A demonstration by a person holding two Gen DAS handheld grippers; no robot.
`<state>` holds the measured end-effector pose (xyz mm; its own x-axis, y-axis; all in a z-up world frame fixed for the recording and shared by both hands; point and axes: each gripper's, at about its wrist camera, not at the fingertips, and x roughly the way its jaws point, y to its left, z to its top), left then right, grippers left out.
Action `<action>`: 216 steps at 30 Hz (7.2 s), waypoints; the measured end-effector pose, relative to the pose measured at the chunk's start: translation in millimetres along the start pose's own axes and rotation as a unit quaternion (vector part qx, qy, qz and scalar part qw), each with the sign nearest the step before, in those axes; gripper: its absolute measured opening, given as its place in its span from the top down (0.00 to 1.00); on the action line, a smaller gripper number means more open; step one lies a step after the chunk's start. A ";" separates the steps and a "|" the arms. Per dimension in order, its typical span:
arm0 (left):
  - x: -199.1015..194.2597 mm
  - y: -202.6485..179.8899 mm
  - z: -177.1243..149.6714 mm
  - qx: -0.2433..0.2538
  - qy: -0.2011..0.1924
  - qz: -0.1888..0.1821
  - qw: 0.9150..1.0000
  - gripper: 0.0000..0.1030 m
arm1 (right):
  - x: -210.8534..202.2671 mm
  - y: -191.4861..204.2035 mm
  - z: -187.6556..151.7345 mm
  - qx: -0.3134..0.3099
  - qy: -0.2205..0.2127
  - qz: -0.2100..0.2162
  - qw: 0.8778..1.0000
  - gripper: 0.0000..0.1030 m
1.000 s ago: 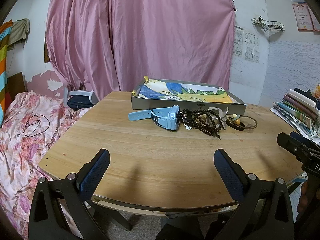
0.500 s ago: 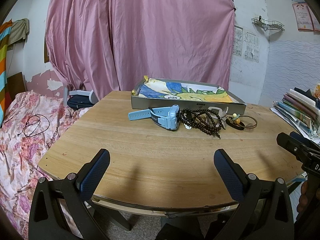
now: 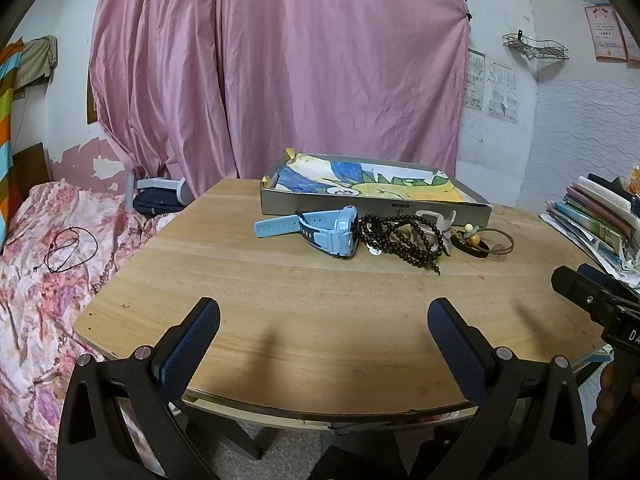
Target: Organize jewelry
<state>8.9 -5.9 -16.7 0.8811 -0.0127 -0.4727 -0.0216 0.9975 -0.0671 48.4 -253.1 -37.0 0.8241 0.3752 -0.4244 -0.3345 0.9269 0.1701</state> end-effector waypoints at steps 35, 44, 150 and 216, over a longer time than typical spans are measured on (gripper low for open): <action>80.1 32.1 80.8 0.022 0.088 -0.095 0.991 0.21 | 84.2 -32.4 81.4 0.041 0.156 0.133 0.978 0.35; 109.2 15.1 89.9 0.065 0.106 -0.122 0.985 0.64 | 120.8 -11.7 86.2 0.109 0.171 0.103 0.974 0.64; 47.6 11.4 78.8 -0.019 -0.006 -0.069 0.997 0.01 | 16.6 -20.6 60.9 -0.046 -0.023 0.022 0.998 0.00; 144.2 -74.7 63.1 0.079 0.168 -0.155 0.970 0.62 | 119.1 -91.7 59.5 0.133 0.201 0.066 0.968 0.79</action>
<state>167.3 -77.9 -24.5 0.6289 -0.3094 -0.7132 0.3159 0.9400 -0.1291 204.5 -293.3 -50.3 0.5198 0.5093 -0.6859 -0.2521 0.8586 0.4464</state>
